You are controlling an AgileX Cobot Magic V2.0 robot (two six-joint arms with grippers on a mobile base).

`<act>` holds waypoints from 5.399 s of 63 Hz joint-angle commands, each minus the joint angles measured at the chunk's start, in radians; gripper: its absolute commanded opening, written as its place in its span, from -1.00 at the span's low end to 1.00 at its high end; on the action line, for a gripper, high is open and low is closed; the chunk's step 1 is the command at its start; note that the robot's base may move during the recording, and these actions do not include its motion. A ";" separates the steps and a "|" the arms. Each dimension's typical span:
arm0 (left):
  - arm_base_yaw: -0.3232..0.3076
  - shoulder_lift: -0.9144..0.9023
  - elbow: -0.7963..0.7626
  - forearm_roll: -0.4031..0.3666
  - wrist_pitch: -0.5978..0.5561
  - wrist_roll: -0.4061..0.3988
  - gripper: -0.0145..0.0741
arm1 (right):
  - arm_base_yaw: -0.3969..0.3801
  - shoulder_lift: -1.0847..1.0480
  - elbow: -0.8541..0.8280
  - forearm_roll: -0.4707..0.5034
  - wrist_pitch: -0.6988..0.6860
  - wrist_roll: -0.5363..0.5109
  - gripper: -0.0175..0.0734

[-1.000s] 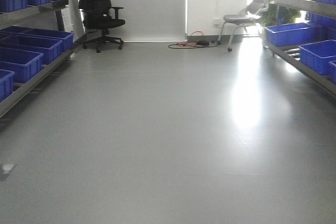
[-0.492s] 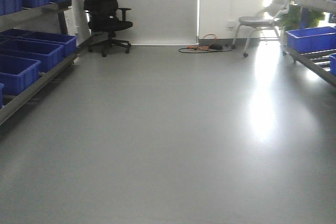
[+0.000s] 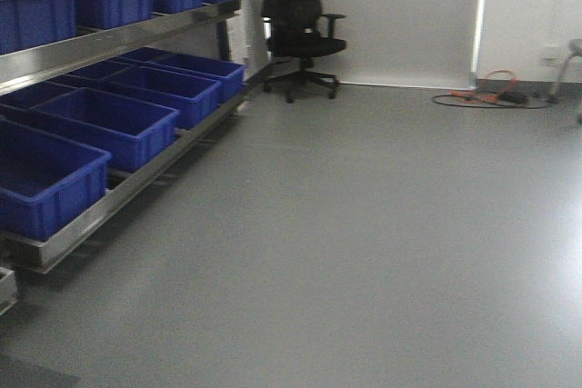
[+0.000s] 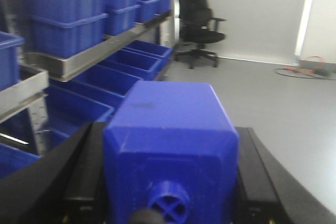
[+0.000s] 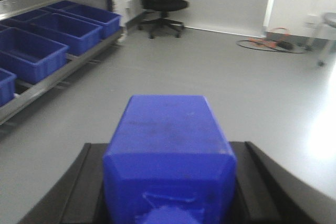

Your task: Pick and sort blue part to right shelf

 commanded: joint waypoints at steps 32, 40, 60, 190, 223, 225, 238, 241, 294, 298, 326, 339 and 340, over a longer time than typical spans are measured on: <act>0.001 0.007 -0.029 0.002 -0.094 0.000 -0.04 | -0.004 0.007 -0.029 -0.008 -0.102 -0.005 0.25; 0.001 0.007 -0.029 0.002 -0.094 0.000 -0.04 | -0.004 0.007 -0.029 -0.008 -0.102 -0.005 0.25; 0.001 0.007 -0.029 0.002 -0.094 0.000 -0.04 | -0.004 0.007 -0.029 -0.008 -0.102 -0.005 0.25; 0.001 0.007 -0.029 0.002 -0.123 0.000 -0.04 | -0.004 0.007 -0.029 -0.008 -0.150 -0.004 0.25; 0.001 0.007 -0.029 -0.005 -0.184 0.000 -0.04 | -0.004 0.007 -0.029 -0.008 -0.169 -0.004 0.25; 0.001 0.007 -0.029 -0.005 -0.184 0.000 -0.04 | -0.004 0.007 -0.029 -0.008 -0.169 -0.004 0.25; 0.001 0.036 -0.051 -0.005 -0.198 0.000 -0.03 | -0.003 0.021 -0.058 -0.008 -0.181 -0.004 0.25; 0.001 0.062 -0.065 -0.005 -0.198 0.000 -0.03 | -0.001 0.041 -0.077 -0.011 -0.181 -0.004 0.25; -0.318 0.829 -0.204 -0.006 -0.537 -0.002 0.20 | 0.079 0.633 -0.270 -0.039 -0.407 -0.004 0.25; -0.318 0.862 -0.221 -0.006 -0.535 -0.002 0.39 | 0.079 0.634 -0.270 -0.039 -0.403 -0.004 0.27; -0.318 0.910 -0.281 -0.006 -0.525 -0.002 0.61 | 0.079 0.627 -0.270 -0.012 -0.282 0.003 0.76; -0.318 0.839 -0.281 -0.006 -0.510 -0.002 0.36 | 0.078 0.548 -0.270 -0.009 -0.277 0.003 0.75; -0.318 0.832 -0.281 -0.006 -0.510 -0.002 0.32 | 0.078 0.542 -0.270 -0.009 -0.276 0.003 0.75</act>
